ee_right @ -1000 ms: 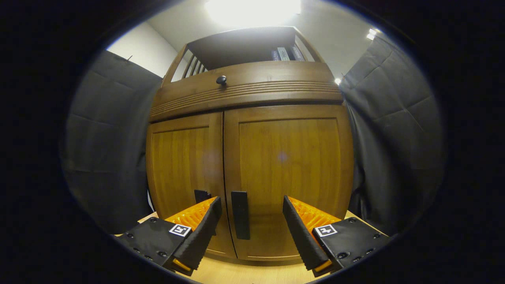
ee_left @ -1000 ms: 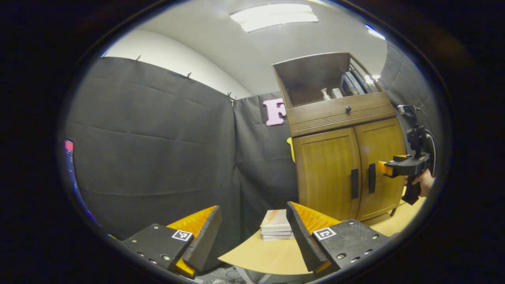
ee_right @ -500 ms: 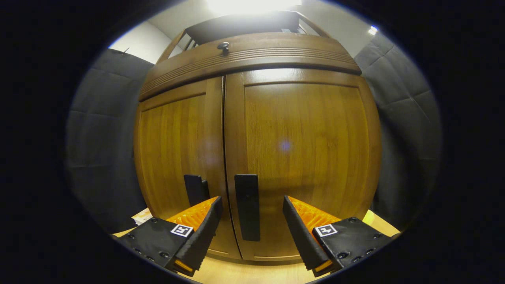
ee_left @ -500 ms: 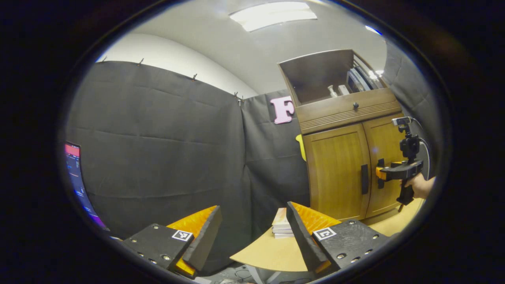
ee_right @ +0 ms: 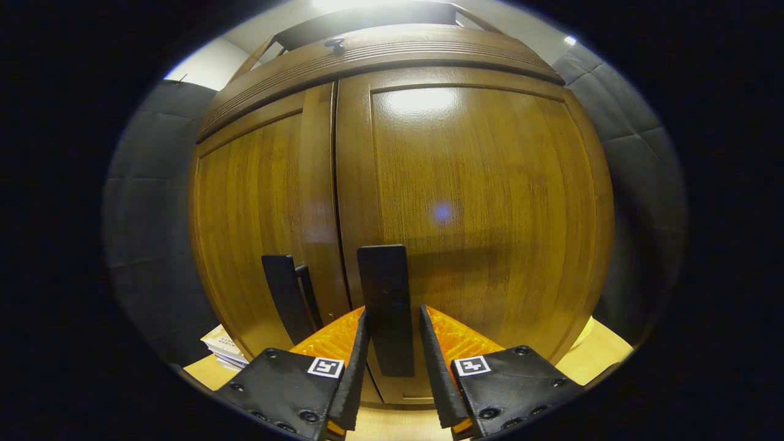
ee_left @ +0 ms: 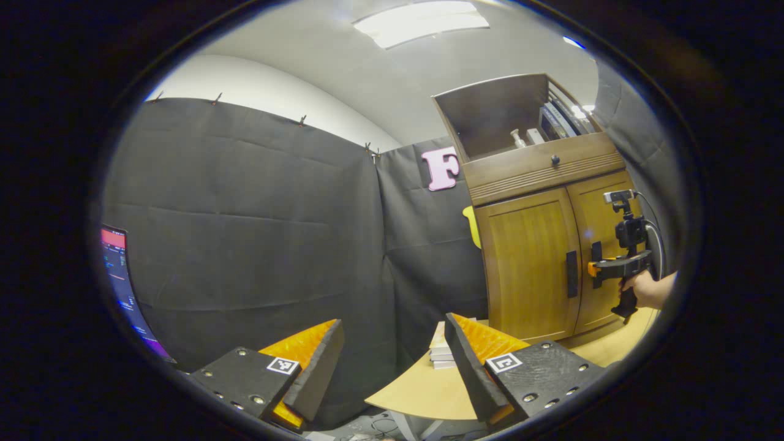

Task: Open the right door of the double-door shoe cabinet with the right hand, and open the left door with the left hand.

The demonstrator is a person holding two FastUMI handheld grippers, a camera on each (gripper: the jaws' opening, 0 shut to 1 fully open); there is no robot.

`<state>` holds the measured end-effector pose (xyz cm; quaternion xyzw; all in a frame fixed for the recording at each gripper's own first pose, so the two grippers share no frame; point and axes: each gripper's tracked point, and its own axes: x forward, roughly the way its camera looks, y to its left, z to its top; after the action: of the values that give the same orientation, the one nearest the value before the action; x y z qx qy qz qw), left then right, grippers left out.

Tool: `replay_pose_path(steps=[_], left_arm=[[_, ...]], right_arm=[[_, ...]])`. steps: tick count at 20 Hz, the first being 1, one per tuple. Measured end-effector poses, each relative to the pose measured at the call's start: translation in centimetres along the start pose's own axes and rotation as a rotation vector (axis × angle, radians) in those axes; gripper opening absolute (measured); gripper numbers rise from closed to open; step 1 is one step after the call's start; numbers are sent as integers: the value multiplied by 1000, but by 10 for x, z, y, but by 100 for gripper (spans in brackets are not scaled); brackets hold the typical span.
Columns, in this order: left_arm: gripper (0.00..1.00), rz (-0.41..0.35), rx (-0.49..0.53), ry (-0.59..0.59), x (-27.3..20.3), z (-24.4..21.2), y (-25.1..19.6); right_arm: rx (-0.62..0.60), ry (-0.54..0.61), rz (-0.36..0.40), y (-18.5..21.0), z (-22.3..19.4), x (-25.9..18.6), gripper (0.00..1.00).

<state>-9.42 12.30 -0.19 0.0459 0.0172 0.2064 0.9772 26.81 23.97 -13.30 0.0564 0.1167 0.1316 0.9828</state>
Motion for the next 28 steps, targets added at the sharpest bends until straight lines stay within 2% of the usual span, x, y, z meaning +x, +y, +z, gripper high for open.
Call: replay_pose_path(steps=[1,2,3,5,7,9,13,14,16,19,20,22,27,28], left_arm=[[96,-3,-3,0,0,0,-1],[96,-7,-7,1,0,0,-2],[96,-11,-11,0,0,1,-2],[96,-24,-18,-2,0,1,-5],[96,-39,-23,-9,1,3,-7],[96,-59,-29,-16,1,4,-9],[94,-103,-43,-31,2,9,-14],[94,-116,-47,-35,3,9,-16],[94,-141,-52,-44,4,11,-20],[94,-180,-61,-51,5,14,-25],[94,-190,-64,-53,5,15,-26],[94,-210,-68,-59,3,18,-27],[94,-253,-74,-75,4,19,-33],[94,-263,-75,-77,5,19,-34]], right_arm=[[3,-2,5,2,0,2,43],[-14,-5,4,3,1,3,33],[-39,-10,5,2,1,0,31],[-40,1,8,3,0,-1,13],[-38,9,16,2,-1,-7,16],[-40,9,25,3,-1,-17,13],[-26,12,47,1,-4,-39,13],[-27,10,51,0,-4,-45,16],[-27,12,60,-1,-3,-55,13],[-42,14,77,-4,-5,-73,13],[-46,15,83,-6,-5,-78,16],[-43,19,93,-10,-5,-89,13],[-49,33,105,-24,-7,-116,13],[-48,36,106,-27,-7,-122,16]])
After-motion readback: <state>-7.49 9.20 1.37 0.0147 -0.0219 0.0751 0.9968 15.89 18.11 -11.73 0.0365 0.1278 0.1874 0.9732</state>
